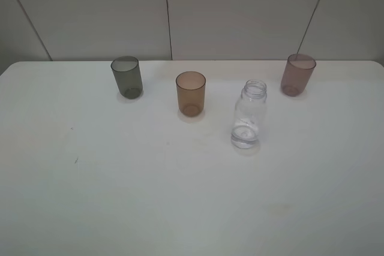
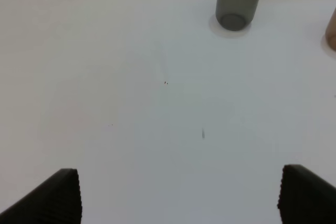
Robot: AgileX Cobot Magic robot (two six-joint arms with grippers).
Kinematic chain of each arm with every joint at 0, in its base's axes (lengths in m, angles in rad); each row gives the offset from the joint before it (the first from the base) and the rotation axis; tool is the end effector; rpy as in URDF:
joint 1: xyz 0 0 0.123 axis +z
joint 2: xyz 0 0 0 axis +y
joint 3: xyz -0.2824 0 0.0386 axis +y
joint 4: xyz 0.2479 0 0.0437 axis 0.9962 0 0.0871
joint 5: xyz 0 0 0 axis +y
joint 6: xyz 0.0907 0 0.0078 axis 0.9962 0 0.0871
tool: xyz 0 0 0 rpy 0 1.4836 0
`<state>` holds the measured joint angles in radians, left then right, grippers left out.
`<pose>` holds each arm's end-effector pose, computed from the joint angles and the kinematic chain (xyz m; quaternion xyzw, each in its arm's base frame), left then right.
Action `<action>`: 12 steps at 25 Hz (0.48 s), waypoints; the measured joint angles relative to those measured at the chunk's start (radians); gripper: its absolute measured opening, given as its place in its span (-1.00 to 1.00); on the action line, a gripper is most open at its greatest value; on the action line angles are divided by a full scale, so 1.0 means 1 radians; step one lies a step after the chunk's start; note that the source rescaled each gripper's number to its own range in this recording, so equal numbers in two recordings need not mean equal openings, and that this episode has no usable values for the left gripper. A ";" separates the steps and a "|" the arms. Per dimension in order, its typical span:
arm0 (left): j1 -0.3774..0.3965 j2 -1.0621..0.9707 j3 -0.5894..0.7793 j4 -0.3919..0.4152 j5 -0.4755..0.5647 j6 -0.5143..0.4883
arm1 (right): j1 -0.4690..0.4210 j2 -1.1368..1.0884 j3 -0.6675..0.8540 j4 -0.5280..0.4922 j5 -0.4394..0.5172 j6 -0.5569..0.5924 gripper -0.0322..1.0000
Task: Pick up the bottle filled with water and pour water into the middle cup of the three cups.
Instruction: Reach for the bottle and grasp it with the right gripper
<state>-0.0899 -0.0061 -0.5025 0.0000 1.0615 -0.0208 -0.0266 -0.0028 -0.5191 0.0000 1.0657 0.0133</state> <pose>-0.0061 0.0005 0.2778 0.0294 0.8507 -0.0290 0.5241 -0.0077 0.0002 0.2820 0.0169 0.8486 -0.0035 0.5287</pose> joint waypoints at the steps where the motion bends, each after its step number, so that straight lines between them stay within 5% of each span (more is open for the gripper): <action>1: 0.000 0.000 0.000 0.000 0.000 0.000 | 0.000 0.000 0.000 0.000 0.000 0.000 0.99; 12: 0.000 0.000 0.000 0.000 0.000 0.000 | 0.000 0.000 0.000 0.000 0.000 0.000 0.99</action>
<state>-0.0899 -0.0061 -0.5025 0.0000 1.0615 -0.0208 -0.0266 -0.0028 -0.5191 0.0000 1.0657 0.0133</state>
